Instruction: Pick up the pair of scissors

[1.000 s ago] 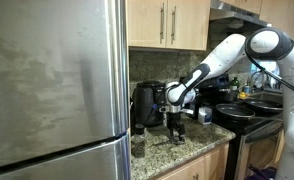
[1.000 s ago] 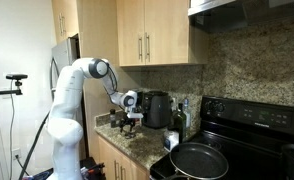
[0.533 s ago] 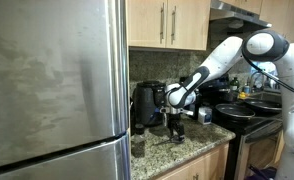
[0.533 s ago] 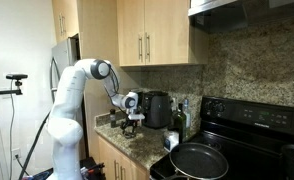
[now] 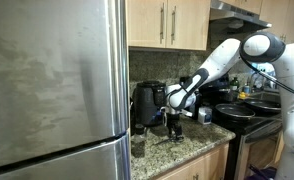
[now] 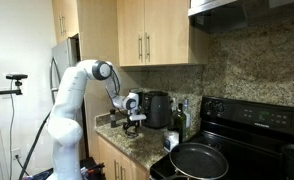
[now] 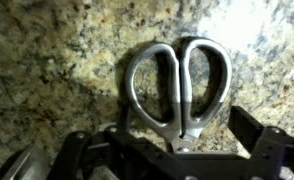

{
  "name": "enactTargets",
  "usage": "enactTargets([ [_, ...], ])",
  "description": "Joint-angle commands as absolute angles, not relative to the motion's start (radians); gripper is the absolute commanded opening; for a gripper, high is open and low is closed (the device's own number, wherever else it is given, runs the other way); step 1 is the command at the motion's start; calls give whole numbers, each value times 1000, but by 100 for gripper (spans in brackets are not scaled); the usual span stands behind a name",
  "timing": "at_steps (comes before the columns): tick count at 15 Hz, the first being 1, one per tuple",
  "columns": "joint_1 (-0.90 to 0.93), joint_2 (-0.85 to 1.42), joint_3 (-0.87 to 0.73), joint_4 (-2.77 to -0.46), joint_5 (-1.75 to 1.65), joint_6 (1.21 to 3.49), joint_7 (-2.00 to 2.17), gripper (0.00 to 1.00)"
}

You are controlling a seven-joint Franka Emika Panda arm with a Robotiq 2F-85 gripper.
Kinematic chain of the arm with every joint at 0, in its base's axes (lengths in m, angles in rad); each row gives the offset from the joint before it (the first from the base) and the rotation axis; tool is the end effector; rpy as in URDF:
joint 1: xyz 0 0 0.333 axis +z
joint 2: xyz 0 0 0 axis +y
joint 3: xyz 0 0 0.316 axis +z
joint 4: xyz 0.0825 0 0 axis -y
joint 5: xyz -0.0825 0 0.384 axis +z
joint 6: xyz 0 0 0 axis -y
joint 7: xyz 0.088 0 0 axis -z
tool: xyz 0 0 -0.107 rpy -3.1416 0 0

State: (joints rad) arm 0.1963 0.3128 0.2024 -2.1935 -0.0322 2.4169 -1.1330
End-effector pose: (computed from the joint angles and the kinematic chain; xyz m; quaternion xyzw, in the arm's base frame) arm 0.5055 0.2135 0.2372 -0.7138 -0.6989 0.0309 0.0343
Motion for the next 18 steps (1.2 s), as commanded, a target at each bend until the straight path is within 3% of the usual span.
enactTargets([
  [1, 191, 347, 194, -2198, -126, 2521, -1057, 100],
  [6, 195, 348, 181, -2197, -258, 2548, -927, 100],
  [7, 196, 347, 181, -2195, -276, 2531, -906, 75],
  [9, 194, 342, 184, -2192, -301, 2518, -885, 68],
  [18, 185, 333, 196, -2189, -298, 2491, -868, 3],
])
